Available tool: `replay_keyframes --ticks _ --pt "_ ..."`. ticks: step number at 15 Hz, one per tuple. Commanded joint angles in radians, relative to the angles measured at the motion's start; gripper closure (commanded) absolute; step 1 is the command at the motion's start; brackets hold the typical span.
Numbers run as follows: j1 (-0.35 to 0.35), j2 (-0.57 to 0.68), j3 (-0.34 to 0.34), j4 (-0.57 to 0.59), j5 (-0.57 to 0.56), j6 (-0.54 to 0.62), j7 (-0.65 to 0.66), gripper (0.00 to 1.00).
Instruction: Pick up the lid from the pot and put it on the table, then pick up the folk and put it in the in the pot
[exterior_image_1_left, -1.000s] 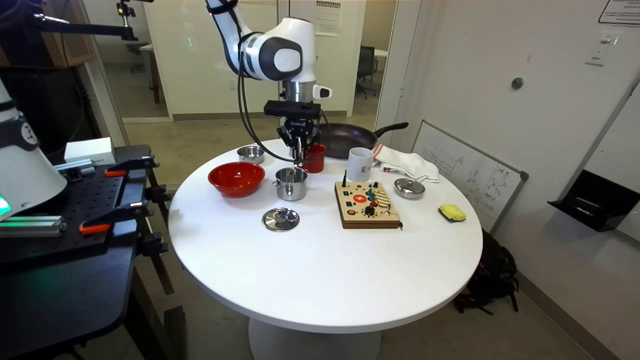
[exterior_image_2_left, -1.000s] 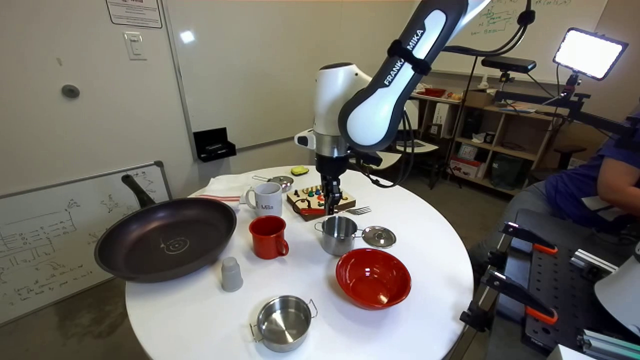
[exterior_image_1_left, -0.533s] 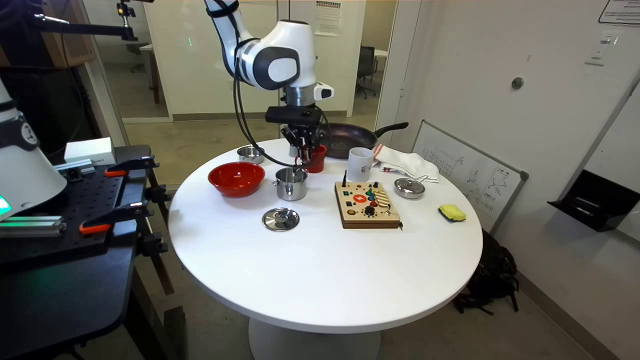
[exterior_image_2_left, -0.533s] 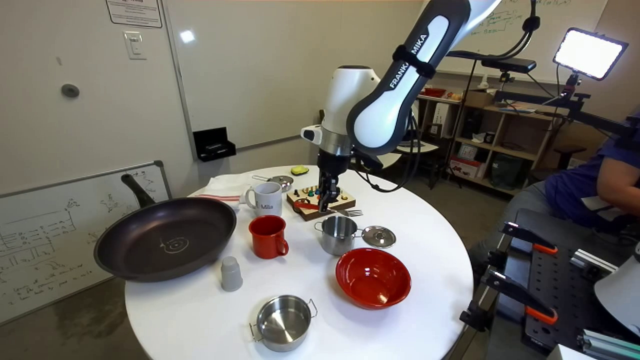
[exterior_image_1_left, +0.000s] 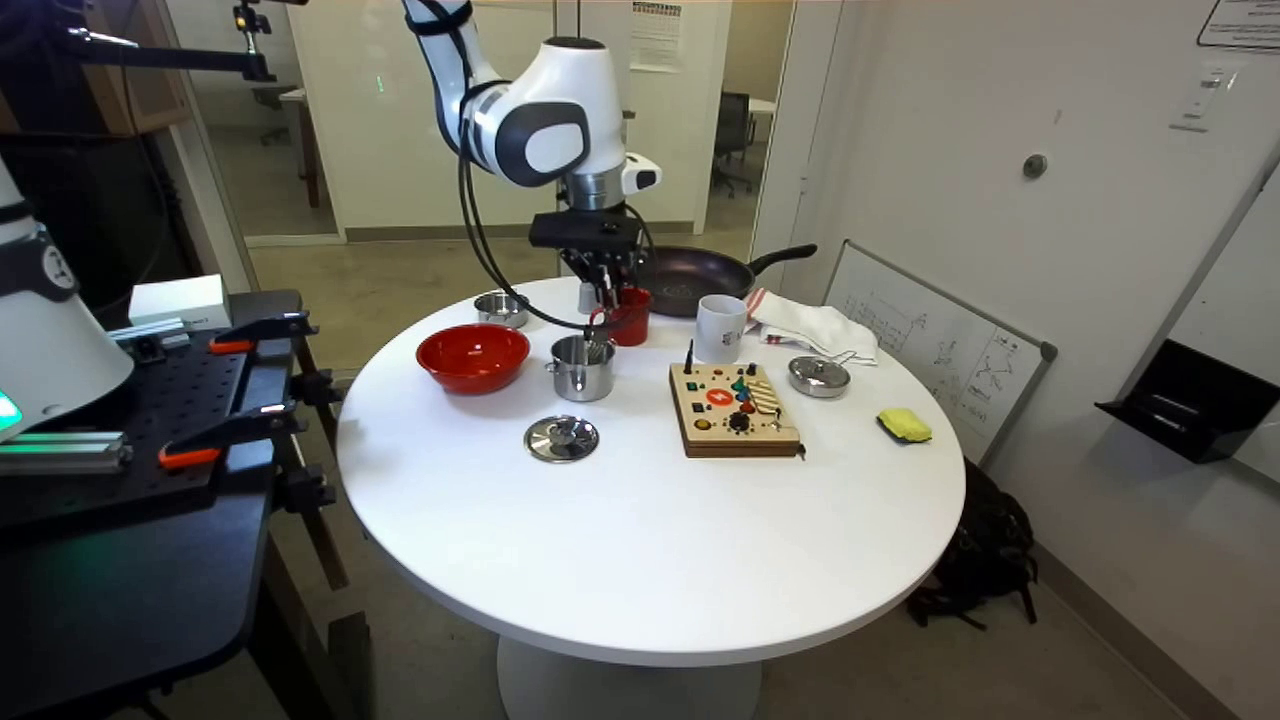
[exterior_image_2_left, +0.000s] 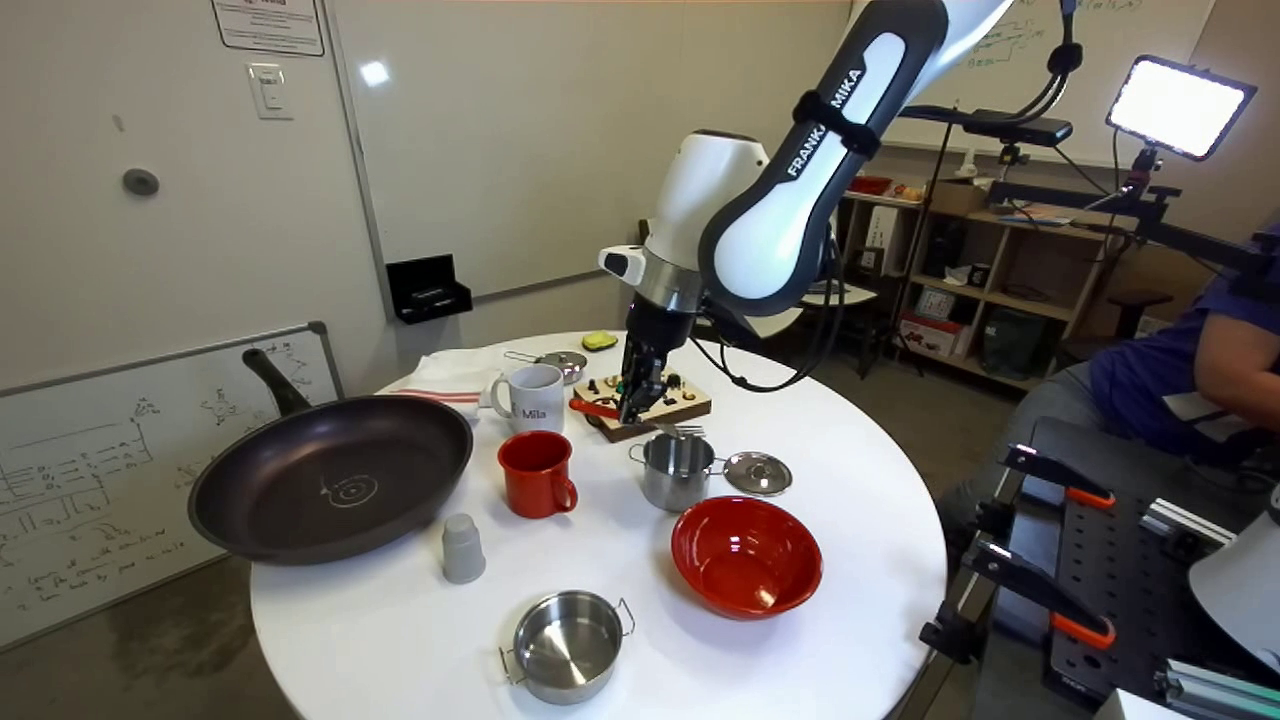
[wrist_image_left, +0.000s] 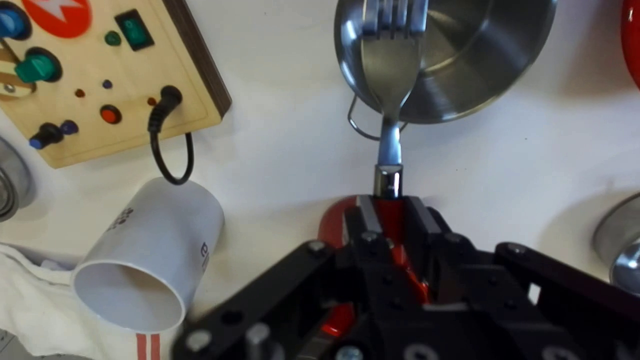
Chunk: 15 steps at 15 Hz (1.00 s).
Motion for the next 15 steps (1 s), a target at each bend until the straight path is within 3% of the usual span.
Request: replay_keyframes --ticks 1,5,12,15 --pt "-0.048 0.006 0.052 -0.022 0.02 0.045 -0.045 0.93" --pt "-0.143 0.03 0.115 -0.029 0.042 0.071 -0.05 0.93" --pt "-0.383 0.078 0.262 -0.057 0.039 0.106 -0.108 0.93" --pt "-0.417 0.087 0.305 -0.063 0.029 0.106 -0.127 0.93"
